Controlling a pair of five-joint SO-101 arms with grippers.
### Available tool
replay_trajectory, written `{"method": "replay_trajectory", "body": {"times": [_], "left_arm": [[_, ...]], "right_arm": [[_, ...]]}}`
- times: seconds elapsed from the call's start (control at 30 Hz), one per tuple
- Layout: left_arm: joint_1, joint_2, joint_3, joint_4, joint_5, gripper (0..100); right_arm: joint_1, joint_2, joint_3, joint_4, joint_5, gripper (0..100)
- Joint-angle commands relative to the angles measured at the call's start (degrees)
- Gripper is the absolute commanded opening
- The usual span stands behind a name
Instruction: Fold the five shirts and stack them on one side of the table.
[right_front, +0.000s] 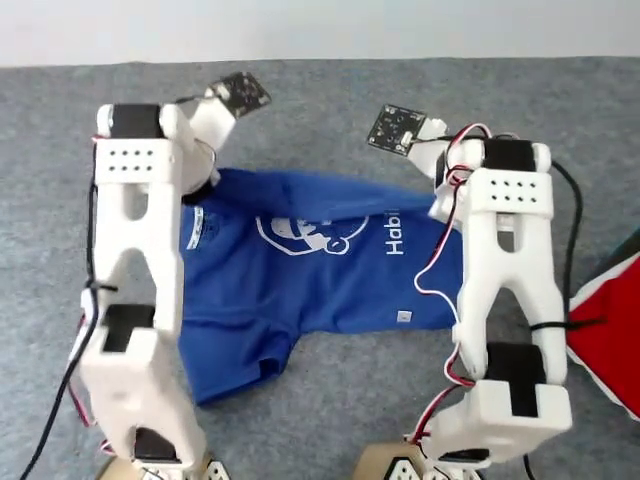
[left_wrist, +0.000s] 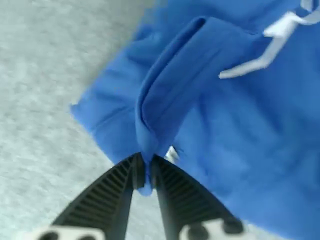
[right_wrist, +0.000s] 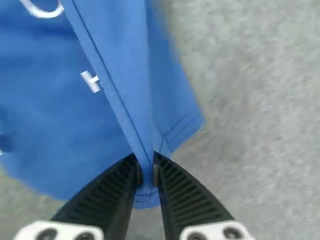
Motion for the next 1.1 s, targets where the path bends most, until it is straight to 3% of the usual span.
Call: {"method": "replay_trajectory", "body": {"times": [0.0, 0.37, 0.67, 1.07], "left_arm": [[0.7, -10.7, 9.6, 1.5, -0.9, 0], [0.6, -30.2, 37.6, 1.5, -5.0, 0], [0.5, -44.6, 55.2, 1.5, -9.1, 0], [-2.5, -50.1, 61.7, 1.4, -11.7, 1]], "right_arm": [[0.7, -4.6, -3.2, 5.0, -2.4, 1.0], [1.0, -7.3, -3.2, 18.5, -3.7, 1.0], [1.0, -7.1, -3.1, 21.5, 0.8, 1.0], [0.7, -7.6, 1.7, 21.0, 3.3, 1.0]]}}
